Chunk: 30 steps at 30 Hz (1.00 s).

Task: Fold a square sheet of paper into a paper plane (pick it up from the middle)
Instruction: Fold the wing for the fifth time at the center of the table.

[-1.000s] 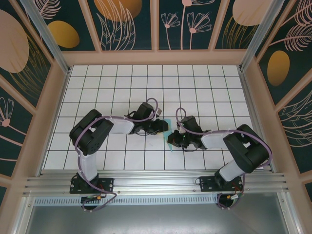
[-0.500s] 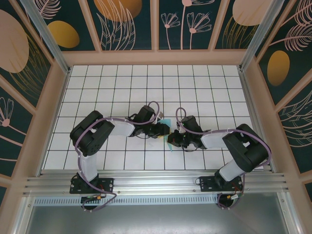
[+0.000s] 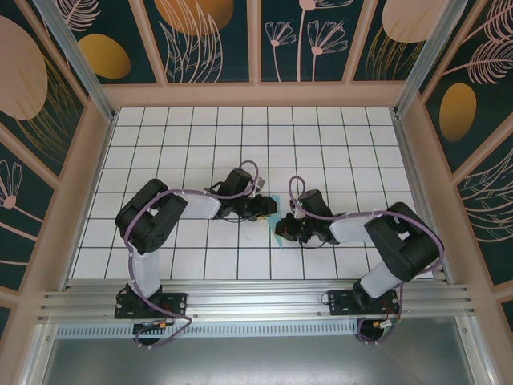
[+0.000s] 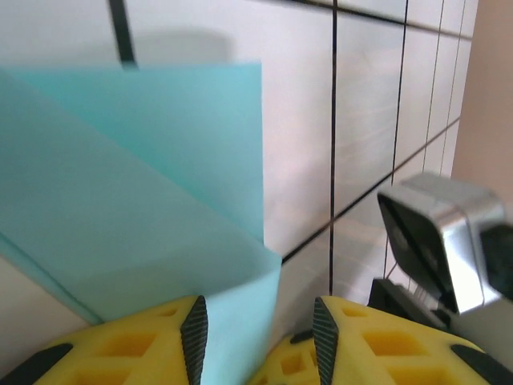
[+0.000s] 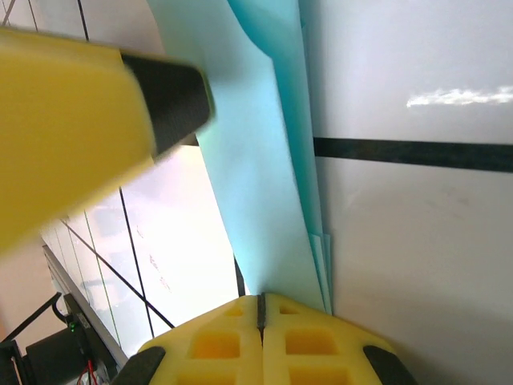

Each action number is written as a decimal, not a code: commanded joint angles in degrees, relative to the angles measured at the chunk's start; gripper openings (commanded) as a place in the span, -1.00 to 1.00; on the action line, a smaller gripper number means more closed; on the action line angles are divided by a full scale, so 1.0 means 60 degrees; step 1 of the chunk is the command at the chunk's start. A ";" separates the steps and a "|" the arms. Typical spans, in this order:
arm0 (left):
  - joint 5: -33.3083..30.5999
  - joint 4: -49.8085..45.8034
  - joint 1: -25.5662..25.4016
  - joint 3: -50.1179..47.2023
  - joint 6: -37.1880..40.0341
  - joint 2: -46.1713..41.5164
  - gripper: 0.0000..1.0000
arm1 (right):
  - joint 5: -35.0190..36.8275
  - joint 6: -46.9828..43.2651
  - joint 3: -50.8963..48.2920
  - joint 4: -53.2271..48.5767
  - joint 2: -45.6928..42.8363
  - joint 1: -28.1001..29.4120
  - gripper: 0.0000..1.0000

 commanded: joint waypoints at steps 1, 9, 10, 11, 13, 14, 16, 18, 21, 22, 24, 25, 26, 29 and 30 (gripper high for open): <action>-0.0987 -0.0078 0.0565 0.0072 0.0545 0.0506 -0.10 | 0.0654 -0.0358 -0.0311 -0.1419 0.0601 0.0005 -1.00; -0.0664 0.0027 0.1094 0.0650 0.0963 0.0941 -0.06 | 0.0660 -0.0357 -0.0384 -0.1472 0.0552 -0.0002 -1.00; -0.0611 0.0038 0.1153 0.0696 0.1009 0.0994 -0.05 | 0.0656 -0.0367 -0.0399 -0.1474 0.0557 0.0007 -1.00; -0.0588 -0.0030 0.1215 0.0792 0.1077 0.1047 -0.04 | 0.0656 -0.0355 -0.0415 -0.1474 0.0541 -0.0004 -1.00; -0.0602 -0.0229 0.1282 0.0945 0.1266 0.1118 -0.04 | 0.0656 -0.0366 -0.0414 -0.1494 0.0557 0.0005 -1.00; -0.0613 -0.0317 0.1331 0.1021 0.1312 0.1156 -0.04 | 0.0656 -0.0374 -0.0401 -0.1511 0.0557 0.0003 -1.00; -0.0613 -0.0409 0.1427 0.1108 0.1391 0.1206 -0.03 | 0.0656 -0.0372 -0.0399 -0.1534 0.0541 -0.0002 -1.00; -0.0614 -0.0532 0.1538 0.1141 0.1441 0.1225 -0.03 | 0.0668 -0.0354 -0.0385 -0.1532 0.0545 0.0004 -1.00; -0.0737 -0.0755 0.1638 0.1165 0.1622 0.1182 -0.02 | 0.0656 -0.0358 -0.0291 -0.1574 0.0615 0.0001 -1.00; -0.0745 -0.0833 0.1677 0.1171 0.1674 0.1146 -0.02 | 0.0656 -0.0356 -0.0283 -0.1575 0.0597 -0.0004 -1.00; -0.0744 -0.0920 0.1751 0.1182 0.1725 0.1046 -0.01 | 0.0692 -0.0313 -0.0255 -0.1583 0.0550 0.0007 -1.00; -0.0762 -0.0972 0.1795 0.1199 0.1752 0.0968 -0.01 | 0.0714 -0.0322 -0.0240 -0.1587 0.0521 -0.0004 -0.99; -0.0811 -0.1056 0.1810 0.1255 0.1800 0.0885 0.00 | 0.0740 -0.0313 -0.0213 -0.1609 0.0501 0.0007 -0.99; -0.0899 -0.1460 0.1829 0.1462 0.1982 0.0576 0.02 | 0.0721 -0.0301 -0.0162 -0.1643 0.0505 -0.0001 -0.98; -0.0882 -0.1497 0.1825 0.1478 0.1989 0.0431 0.03 | 0.0727 -0.0289 -0.0143 -0.1647 0.0475 0.0007 -0.98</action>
